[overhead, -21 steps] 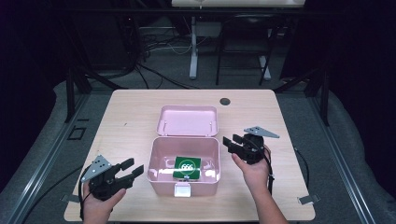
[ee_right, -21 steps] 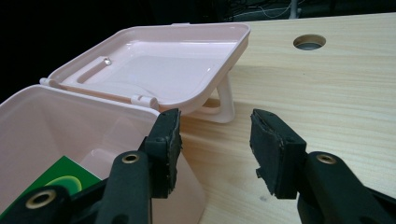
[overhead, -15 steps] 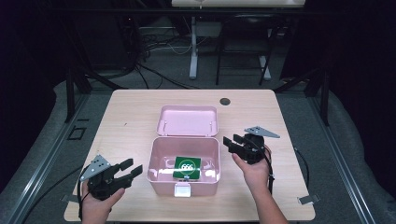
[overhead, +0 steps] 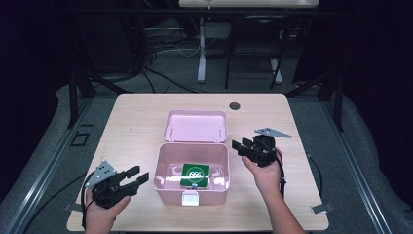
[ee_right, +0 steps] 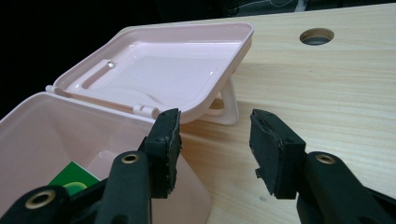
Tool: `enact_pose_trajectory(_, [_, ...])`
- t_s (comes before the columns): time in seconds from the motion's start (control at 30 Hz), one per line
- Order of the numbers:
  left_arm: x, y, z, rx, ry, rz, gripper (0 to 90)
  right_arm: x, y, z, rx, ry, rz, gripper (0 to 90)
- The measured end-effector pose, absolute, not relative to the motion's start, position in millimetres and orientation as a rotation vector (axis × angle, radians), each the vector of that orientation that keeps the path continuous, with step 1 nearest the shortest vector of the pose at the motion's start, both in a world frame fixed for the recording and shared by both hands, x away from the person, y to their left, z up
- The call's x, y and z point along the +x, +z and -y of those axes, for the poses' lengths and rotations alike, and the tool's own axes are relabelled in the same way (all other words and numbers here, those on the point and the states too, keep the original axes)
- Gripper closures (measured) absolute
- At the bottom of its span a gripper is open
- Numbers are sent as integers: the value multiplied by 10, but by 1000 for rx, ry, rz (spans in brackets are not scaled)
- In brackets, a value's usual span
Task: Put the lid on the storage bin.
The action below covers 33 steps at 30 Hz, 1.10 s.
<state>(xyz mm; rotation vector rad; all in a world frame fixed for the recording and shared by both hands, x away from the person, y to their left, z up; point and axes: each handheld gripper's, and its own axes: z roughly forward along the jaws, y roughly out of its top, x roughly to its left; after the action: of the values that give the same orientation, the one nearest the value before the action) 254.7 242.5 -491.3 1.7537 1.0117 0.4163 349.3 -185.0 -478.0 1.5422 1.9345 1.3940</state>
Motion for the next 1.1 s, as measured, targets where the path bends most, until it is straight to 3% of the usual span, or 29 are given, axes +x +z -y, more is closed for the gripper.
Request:
enact_pose_trajectory(0.7, [2559, -4877, -2374, 1777, 400, -1012, 532, 3932, -4350, 1611, 1538, 1222, -2025, 545])
enact_pose_trajectory(1.1, [2589, -4871, -2320, 1785, 386, -997, 531, 4262, -4311, 1514, 1545, 1109, -2055, 573])
